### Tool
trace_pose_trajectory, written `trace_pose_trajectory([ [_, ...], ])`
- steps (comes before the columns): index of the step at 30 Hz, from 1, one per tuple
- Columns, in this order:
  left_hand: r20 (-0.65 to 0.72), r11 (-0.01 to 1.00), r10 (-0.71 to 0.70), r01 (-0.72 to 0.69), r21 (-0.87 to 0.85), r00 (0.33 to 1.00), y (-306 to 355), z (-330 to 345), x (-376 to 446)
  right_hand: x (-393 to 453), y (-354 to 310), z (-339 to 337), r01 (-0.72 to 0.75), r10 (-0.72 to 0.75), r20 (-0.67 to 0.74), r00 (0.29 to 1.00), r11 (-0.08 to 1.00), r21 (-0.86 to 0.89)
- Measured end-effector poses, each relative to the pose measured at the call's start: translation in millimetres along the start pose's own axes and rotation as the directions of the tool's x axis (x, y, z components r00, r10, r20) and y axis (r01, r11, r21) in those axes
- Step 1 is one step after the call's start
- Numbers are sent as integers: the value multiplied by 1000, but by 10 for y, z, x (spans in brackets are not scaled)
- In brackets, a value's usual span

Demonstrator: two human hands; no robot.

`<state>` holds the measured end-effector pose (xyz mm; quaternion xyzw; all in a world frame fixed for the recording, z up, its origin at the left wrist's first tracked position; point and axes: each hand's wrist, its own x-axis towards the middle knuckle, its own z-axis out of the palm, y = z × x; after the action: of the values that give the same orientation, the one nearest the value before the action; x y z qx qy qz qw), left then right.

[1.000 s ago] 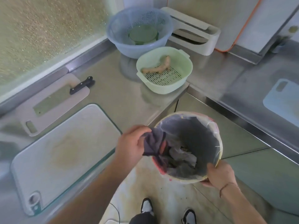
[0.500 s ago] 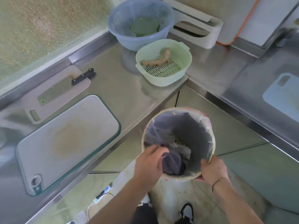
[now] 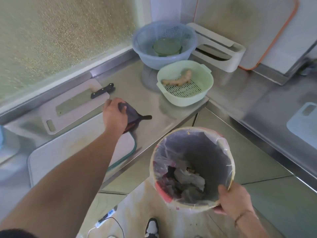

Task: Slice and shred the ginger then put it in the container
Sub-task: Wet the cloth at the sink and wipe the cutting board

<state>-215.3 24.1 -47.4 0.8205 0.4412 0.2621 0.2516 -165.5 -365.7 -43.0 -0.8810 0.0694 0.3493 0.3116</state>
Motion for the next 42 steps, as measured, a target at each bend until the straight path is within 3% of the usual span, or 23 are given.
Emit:
trace_pose_trajectory([
  [7,328,992,61,-94,87,943,32,418,213,82,-48,101,-39,34,-99,994,998,-49],
  [10,375,980,192,-200,-16,907,227,535,-247,162,-11,129,-84,72,-152,986,994,-72],
  [12,453,953,303,-270,-137,839,333,504,-630,169,-40,134,-115,112,-160,981,993,-10],
  [15,587,887,455,-282,-365,669,417,401,-1089,266,-5,157,-131,132,-191,973,991,19],
  [17,597,867,483,-253,-430,641,458,370,-1302,373,80,173,-138,147,-197,969,989,60],
  [19,584,883,406,-136,-450,703,462,387,-1461,491,203,181,-159,174,-190,966,983,92],
  [21,621,895,204,112,-431,757,467,438,-1558,657,360,197,-209,231,-135,963,964,164],
  [23,691,789,-42,449,-420,722,461,550,-1610,877,562,248,-261,293,-75,953,922,286],
  [24,738,663,-161,625,-411,656,438,639,-1649,1009,666,283,-286,318,-48,947,899,331],
  [26,834,333,-313,875,-352,454,382,866,-1759,1280,867,380,-347,378,5,926,844,409],
  [28,900,47,-350,964,-261,261,346,1091,-1918,1580,1074,524,-405,439,48,897,775,485],
  [30,934,-76,-318,977,-198,165,319,1332,-2075,1897,1318,688,-442,465,103,879,716,540],
  [33,965,-95,-224,983,-158,134,236,1782,-2336,2344,1789,909,-518,524,166,835,649,557],
  [40,981,64,-146,991,-119,128,-217,2553,-2796,3429,3019,1503,-588,575,248,780,536,606],
  [42,976,118,-179,988,-105,125,-341,2729,-2888,3622,3235,1635,-589,586,247,772,511,626],
])
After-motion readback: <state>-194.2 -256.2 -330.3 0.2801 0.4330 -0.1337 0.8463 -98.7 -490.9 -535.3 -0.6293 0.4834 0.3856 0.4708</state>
